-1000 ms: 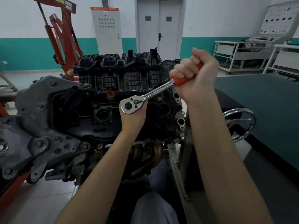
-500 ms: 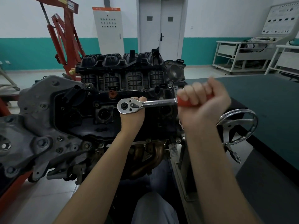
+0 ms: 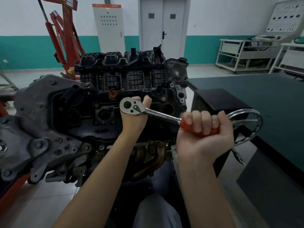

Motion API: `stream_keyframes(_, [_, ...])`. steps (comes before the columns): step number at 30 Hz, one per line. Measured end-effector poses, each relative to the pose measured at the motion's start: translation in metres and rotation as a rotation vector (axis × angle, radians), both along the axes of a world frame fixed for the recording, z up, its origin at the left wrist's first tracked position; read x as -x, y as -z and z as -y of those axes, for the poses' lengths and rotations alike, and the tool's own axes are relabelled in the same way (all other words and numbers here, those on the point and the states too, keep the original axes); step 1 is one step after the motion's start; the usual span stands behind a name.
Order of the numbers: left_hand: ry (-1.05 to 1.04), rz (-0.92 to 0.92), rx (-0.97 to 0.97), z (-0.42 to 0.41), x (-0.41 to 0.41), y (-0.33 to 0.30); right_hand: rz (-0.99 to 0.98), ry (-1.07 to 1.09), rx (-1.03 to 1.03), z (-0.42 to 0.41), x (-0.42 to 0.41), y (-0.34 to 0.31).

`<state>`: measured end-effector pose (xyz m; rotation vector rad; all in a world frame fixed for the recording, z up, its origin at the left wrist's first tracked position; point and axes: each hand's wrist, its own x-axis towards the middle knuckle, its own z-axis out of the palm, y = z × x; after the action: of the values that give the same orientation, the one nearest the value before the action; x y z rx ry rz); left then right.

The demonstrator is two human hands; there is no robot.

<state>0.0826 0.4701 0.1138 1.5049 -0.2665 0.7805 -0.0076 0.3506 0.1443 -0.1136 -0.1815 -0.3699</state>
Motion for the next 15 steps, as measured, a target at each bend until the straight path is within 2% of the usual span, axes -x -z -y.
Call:
stream_keyframes(3, [0.007, -0.018, -0.004, -0.001, -0.002, 0.001, 0.028, -0.037, 0.065, 0.009, -0.015, -0.015])
stream_keyframes(9, [0.058, 0.006, -0.02, -0.001, 0.001, 0.001, -0.012, -0.239, 0.327, 0.019, -0.061, -0.072])
stream_keyframes(12, [0.077, -0.001, 0.001, 0.0, 0.004, -0.001, -0.014, -0.242, 0.314, 0.016, -0.06, -0.073])
stream_keyframes(15, [0.035, -0.009, 0.033, -0.001, 0.003, 0.0, 0.008, -0.12, 0.217, 0.01, -0.035, -0.046])
